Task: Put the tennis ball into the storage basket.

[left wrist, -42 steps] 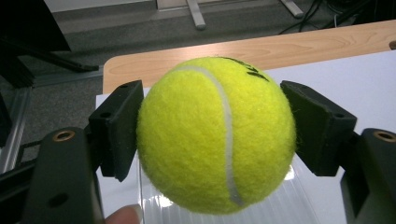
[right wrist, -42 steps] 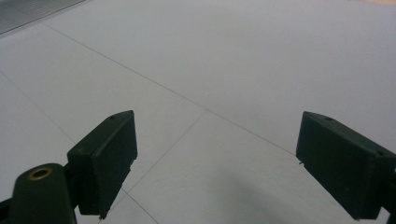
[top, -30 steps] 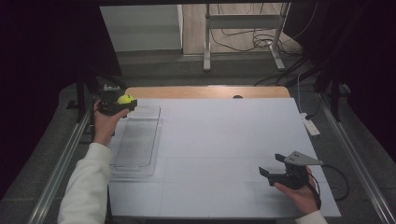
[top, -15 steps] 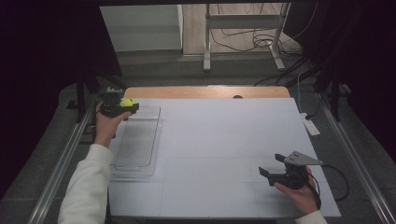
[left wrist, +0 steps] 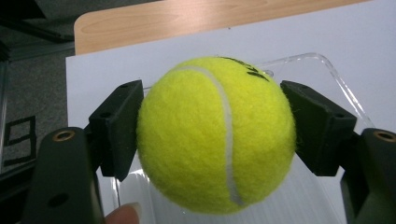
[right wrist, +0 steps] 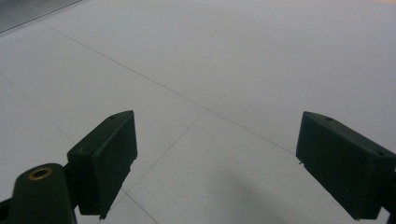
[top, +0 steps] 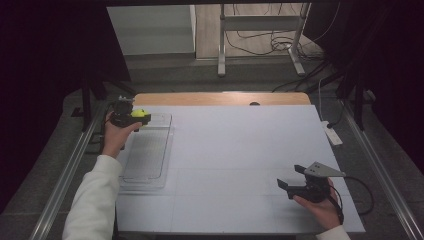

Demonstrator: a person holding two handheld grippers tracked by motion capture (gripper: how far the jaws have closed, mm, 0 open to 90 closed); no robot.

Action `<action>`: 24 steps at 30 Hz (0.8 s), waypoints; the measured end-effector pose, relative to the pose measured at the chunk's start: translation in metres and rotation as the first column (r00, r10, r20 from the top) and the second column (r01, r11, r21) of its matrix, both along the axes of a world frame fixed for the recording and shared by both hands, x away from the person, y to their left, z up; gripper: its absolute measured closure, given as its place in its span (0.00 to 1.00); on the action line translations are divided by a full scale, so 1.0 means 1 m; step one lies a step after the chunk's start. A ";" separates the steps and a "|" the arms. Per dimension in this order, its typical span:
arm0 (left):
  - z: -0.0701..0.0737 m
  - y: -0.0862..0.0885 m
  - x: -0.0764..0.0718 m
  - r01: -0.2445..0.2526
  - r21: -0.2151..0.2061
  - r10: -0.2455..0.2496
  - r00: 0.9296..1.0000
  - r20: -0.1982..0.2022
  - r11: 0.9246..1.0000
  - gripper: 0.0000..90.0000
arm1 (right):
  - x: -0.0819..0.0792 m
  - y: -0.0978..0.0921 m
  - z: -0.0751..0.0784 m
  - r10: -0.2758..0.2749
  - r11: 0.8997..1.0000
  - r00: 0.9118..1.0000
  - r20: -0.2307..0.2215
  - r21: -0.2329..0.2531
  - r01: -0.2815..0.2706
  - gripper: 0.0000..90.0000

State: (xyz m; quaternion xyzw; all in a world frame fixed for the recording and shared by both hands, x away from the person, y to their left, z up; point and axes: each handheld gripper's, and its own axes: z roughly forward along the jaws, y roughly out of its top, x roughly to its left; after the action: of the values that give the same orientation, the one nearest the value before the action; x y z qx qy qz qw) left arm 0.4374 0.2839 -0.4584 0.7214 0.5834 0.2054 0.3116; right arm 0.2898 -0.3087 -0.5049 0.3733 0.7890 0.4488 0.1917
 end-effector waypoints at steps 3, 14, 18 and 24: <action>-0.002 -0.001 0.001 0.000 -0.005 0.000 1.000 -0.016 1.000 0.29 | 0.000 0.000 0.000 0.000 1.000 1.000 0.000 0.000 0.000 0.14; -0.007 0.000 0.001 0.005 0.004 -0.005 0.999 -0.052 1.000 0.29 | 0.000 0.000 0.000 -0.002 1.000 1.000 -0.001 -0.001 0.002 0.14; -0.010 -0.001 0.001 0.007 0.003 -0.007 0.998 -0.061 1.000 0.29 | 0.000 0.000 0.000 -0.002 1.000 1.000 -0.001 -0.001 0.002 0.14; -0.014 -0.002 0.003 0.012 0.007 -0.011 0.997 -0.077 1.000 0.29 | 0.000 0.000 0.000 -0.002 1.000 1.000 -0.002 -0.002 0.002 0.14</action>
State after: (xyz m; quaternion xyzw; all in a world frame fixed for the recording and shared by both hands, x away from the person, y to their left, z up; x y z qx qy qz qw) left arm 0.4402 0.2823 -0.4727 0.7333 0.5900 0.1777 0.2875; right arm 0.2901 -0.3087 -0.5051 0.3742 0.7892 0.4476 0.1916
